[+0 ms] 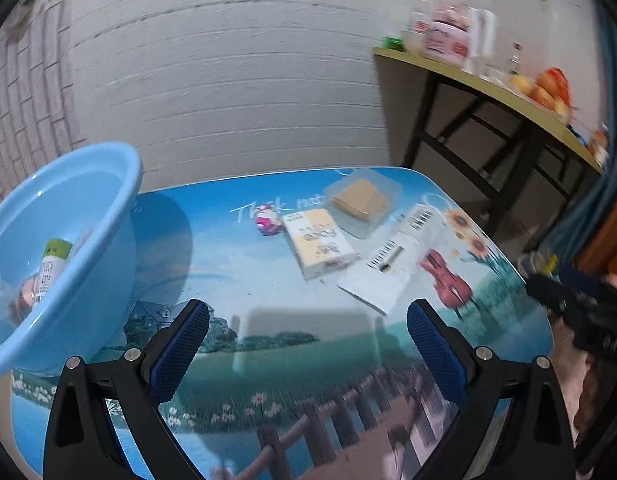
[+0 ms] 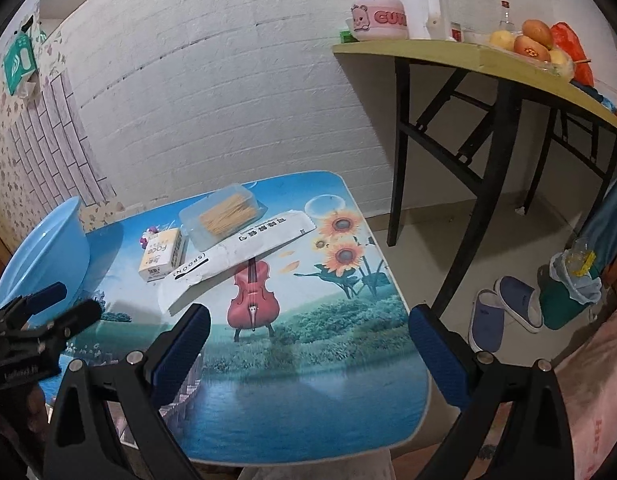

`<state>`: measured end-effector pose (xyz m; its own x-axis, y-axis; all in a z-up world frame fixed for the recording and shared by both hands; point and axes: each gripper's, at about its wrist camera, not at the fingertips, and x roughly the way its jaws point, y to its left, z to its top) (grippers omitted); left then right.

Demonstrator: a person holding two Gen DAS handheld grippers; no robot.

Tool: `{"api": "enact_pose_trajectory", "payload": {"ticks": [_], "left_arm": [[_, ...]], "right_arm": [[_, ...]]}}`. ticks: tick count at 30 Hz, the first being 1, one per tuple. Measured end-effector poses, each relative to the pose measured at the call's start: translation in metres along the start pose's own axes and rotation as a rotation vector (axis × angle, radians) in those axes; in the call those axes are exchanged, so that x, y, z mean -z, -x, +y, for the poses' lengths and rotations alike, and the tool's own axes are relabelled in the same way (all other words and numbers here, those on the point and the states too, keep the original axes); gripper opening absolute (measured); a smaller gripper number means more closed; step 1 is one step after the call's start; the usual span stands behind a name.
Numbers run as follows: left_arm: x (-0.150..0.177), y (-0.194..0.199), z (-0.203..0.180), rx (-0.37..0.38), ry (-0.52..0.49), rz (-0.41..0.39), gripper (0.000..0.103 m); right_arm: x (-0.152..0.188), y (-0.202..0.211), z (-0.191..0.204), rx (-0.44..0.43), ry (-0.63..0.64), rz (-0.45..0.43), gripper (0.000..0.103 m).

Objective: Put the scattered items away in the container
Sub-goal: 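Grasp the Face tissue pack with the left gripper while the right gripper reaches the spoon packet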

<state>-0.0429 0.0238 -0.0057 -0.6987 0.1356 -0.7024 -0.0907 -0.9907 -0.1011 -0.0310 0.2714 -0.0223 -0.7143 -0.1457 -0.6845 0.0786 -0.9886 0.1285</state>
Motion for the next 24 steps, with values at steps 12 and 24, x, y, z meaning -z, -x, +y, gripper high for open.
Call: {"api": "enact_pose_trajectory", "payload": {"ticks": [12,24], "left_arm": [[-0.033,-0.063,0.012,-0.055,0.241,0.121,0.081],[-0.042,-0.099,0.0,-0.087,0.261,0.163,0.07]], "right_arm": [[-0.017,-0.028,0.003,-0.019,0.009,0.008,0.1],[-0.026,-0.048,-0.008,-0.044,-0.042,0.048,0.1]]}}
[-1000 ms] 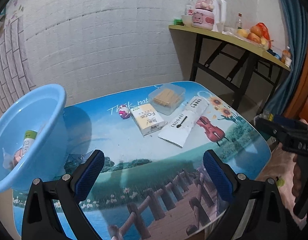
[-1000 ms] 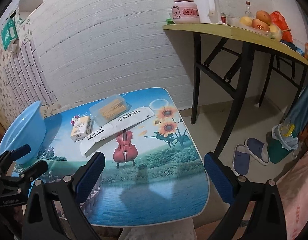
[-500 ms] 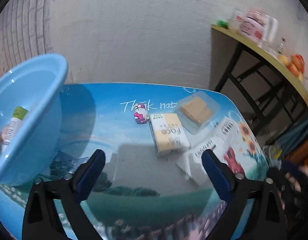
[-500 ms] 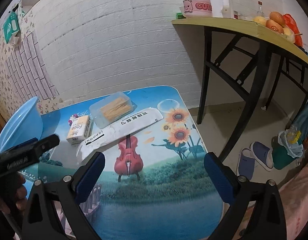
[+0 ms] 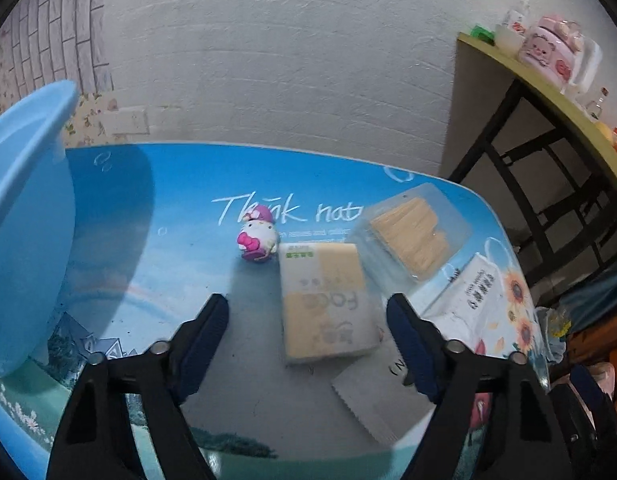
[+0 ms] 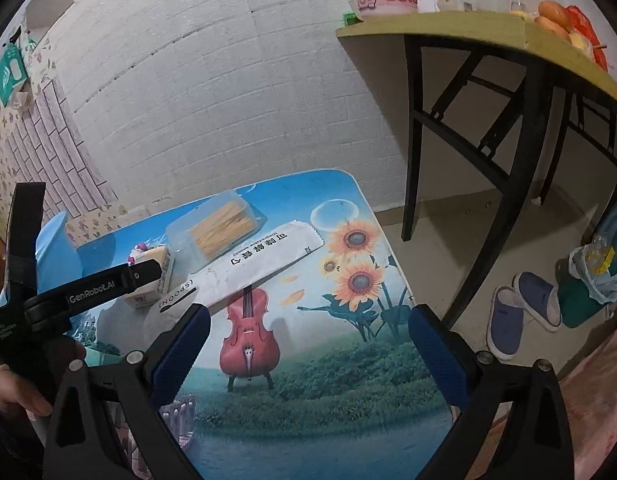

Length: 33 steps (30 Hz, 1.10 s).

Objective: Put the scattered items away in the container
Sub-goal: 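Grasp the Face tissue pack with the left gripper while the right gripper reaches the spoon packet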

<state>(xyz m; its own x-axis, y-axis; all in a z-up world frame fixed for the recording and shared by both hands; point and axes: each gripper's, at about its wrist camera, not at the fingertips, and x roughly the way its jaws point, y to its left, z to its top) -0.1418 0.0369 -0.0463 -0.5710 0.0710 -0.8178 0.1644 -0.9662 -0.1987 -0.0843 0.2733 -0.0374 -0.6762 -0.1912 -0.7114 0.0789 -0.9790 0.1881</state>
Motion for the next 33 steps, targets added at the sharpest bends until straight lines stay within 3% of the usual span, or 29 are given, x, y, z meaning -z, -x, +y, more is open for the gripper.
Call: {"api": "enact_pose_trajectory", "payload": {"ticks": [13,14,15,16,23,29,33], "left_arm": [[0.006,-0.007,-0.019,-0.076,-0.131,-0.042,0.068],[0.006,-0.006,-0.018,-0.062,-0.127,-0.047,0.061],[0.007,-0.005,-0.016,-0.052,-0.13,-0.05,0.047],[0.007,-0.004,-0.015,-0.049,-0.138,-0.051,0.045],[0.017,0.013,0.008,-0.034,-0.144,-0.069,0.044],[0.026,0.036,0.028,-0.049,-0.147,-0.138,0.044],[0.029,0.042,0.035,-0.023,-0.137,-0.137,0.045]], "right_arm": [[-0.011,-0.016,0.016,-0.01,0.028,0.007,0.1],[-0.011,-0.017,0.017,-0.01,0.031,0.008,0.1],[-0.012,-0.018,0.019,-0.009,0.036,0.007,0.1],[-0.012,-0.018,0.02,-0.007,0.04,0.007,0.1],[-0.019,-0.036,0.032,-0.018,0.004,0.072,0.1],[-0.023,-0.055,0.056,0.035,-0.003,0.1,0.1],[-0.023,-0.068,0.068,0.075,-0.014,0.129,0.1]]}}
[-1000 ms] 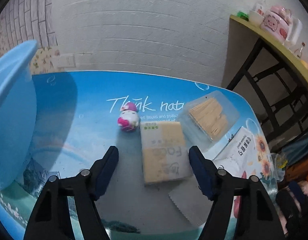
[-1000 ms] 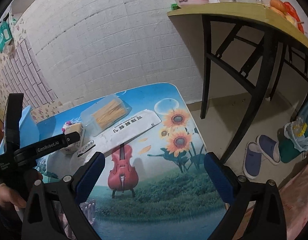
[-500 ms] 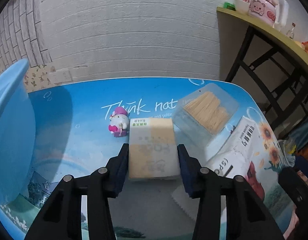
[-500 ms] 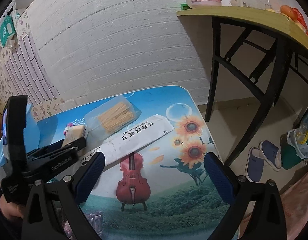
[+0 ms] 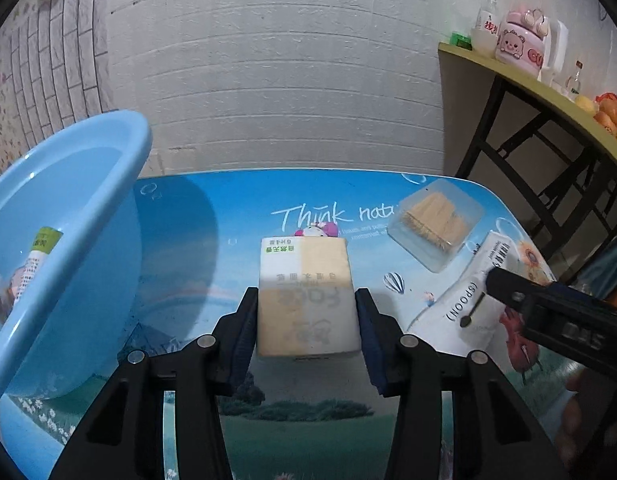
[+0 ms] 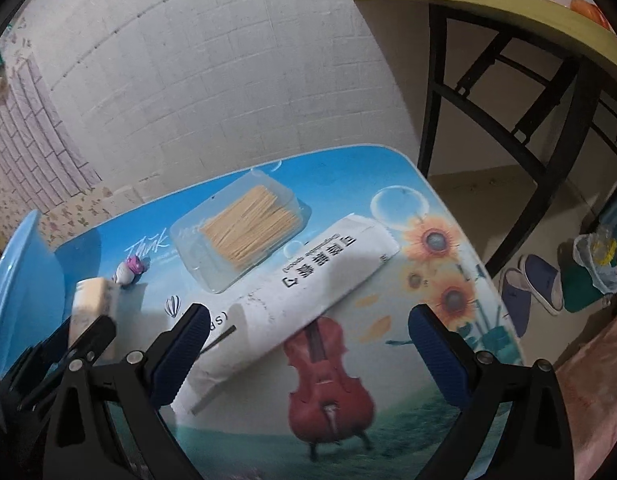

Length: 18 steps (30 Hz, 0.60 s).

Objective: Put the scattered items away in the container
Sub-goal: 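Grasp the Face tissue pack with the left gripper while the right gripper reaches the spoon packet, then lift the tissue pack with the left gripper while the right gripper lifts the white spoon packet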

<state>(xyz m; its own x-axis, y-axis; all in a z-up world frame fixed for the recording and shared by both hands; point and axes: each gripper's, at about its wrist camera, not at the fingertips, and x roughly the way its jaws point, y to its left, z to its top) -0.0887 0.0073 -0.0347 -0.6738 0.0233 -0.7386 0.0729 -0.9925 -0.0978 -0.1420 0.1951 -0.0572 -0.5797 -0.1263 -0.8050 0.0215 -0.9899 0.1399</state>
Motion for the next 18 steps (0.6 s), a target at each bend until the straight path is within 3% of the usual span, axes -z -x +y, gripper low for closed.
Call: {"api": "enact_pose_trajectory", "payload": {"ticks": [6,15,17,18], "left_arm": [[0.004,0.004,0.003,0.041,-0.017,0.007,0.045],[0.009,0.019,0.013,0.063,-0.008,-0.003,0.045],[0.011,0.02,0.015,0.066,-0.006,-0.003,0.045],[0.01,0.021,0.016,0.071,0.0,-0.001,0.045]], "right_arm": [[0.001,-0.011,0.018,0.082,0.024,0.028,0.1],[0.005,-0.025,0.037,0.109,0.061,0.073,0.1],[0.006,-0.024,0.039,0.093,0.075,0.067,0.097],[0.007,-0.022,0.041,0.079,0.094,0.058,0.09]]}}
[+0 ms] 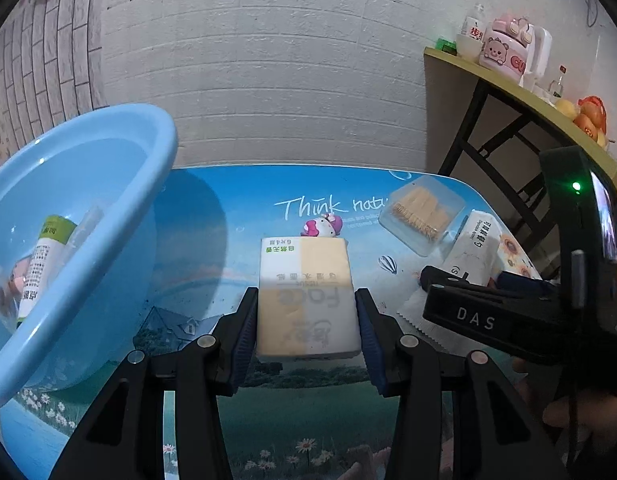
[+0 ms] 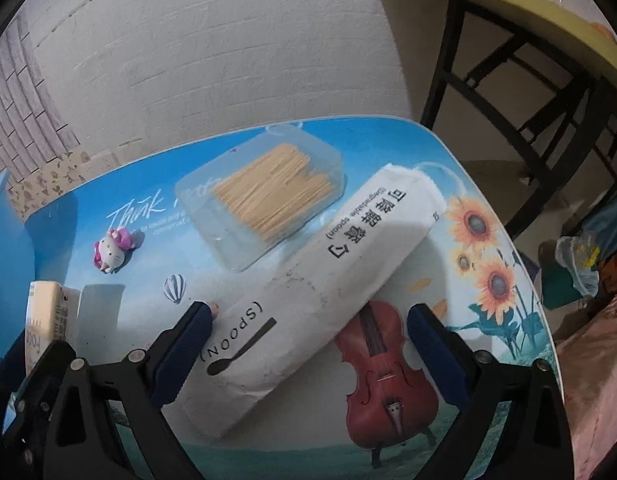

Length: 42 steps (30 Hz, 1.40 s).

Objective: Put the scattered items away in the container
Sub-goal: 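Lift the tissue pack with the left gripper while the right gripper lifts the white spoon packet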

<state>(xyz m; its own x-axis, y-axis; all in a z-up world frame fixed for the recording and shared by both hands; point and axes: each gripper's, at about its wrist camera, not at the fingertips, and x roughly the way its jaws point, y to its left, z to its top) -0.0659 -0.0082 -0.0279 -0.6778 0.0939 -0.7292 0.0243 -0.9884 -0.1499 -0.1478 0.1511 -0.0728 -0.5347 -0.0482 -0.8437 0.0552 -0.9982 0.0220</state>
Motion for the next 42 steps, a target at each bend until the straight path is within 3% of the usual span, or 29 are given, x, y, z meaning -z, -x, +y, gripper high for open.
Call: {"api": "enact_pose_trajectory", "payload": {"ticks": [2,4,6,10,19,29,42], "left_arm": [[0.0,0.002,0.001,0.005,0.007,0.0,0.045],[0.001,0.003,0.002,0.009,0.008,-0.004,0.045],[0.002,0.005,0.002,0.019,0.011,-0.006,0.045],[0.002,0.011,0.0,0.03,0.008,-0.018,0.045],[0.008,0.027,-0.002,0.04,0.004,-0.025,0.045],[0.017,0.064,-0.016,0.06,-0.026,-0.071,0.045],[0.027,0.107,-0.015,0.031,-0.021,-0.118,0.045]], "right_arm": [[0.001,0.004,0.003,-0.017,0.024,-0.014,0.074],[0.003,0.008,0.004,-0.028,0.039,-0.022,0.043],[0.005,0.011,0.002,-0.042,0.039,-0.018,0.03],[0.01,0.016,-0.005,-0.074,0.019,-0.011,0.021],[0.034,0.044,-0.018,-0.1,0.024,-0.023,0.013],[0.054,0.097,-0.038,-0.182,0.005,-0.107,0.013],[0.074,0.152,-0.026,-0.271,0.044,-0.189,0.013]]}}
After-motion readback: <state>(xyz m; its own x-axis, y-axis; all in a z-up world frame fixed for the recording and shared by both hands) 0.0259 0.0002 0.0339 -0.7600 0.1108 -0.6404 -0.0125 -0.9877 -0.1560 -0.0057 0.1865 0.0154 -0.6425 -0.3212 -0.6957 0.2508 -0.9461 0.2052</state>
